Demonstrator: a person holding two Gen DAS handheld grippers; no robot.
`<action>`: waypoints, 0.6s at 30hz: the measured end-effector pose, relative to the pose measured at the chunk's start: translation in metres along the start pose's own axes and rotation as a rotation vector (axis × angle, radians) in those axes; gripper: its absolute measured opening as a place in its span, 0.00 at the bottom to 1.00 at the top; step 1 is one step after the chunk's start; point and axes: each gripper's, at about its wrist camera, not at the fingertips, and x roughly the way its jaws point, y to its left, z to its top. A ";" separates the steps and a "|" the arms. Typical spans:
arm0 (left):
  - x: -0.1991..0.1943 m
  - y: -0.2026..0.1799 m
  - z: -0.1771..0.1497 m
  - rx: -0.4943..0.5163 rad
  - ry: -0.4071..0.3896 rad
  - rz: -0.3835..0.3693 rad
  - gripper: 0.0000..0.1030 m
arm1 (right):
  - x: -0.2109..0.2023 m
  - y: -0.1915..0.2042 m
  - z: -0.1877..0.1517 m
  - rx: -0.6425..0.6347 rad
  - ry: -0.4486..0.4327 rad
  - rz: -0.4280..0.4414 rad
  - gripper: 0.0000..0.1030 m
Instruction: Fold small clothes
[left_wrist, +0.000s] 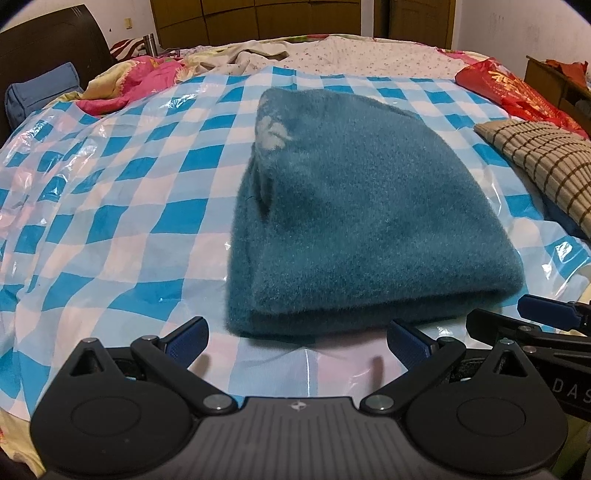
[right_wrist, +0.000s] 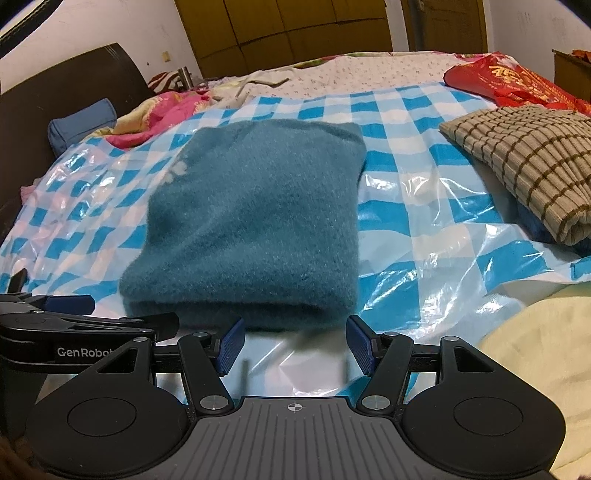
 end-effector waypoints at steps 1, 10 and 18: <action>0.000 0.000 0.000 0.001 0.001 0.001 1.00 | 0.000 0.000 0.000 0.000 0.001 0.000 0.59; 0.000 0.000 -0.001 0.005 -0.001 0.006 1.00 | 0.000 0.001 -0.001 0.000 0.002 -0.011 0.59; -0.002 -0.001 -0.003 0.008 -0.011 0.015 1.00 | 0.000 0.001 -0.001 -0.002 0.001 -0.021 0.59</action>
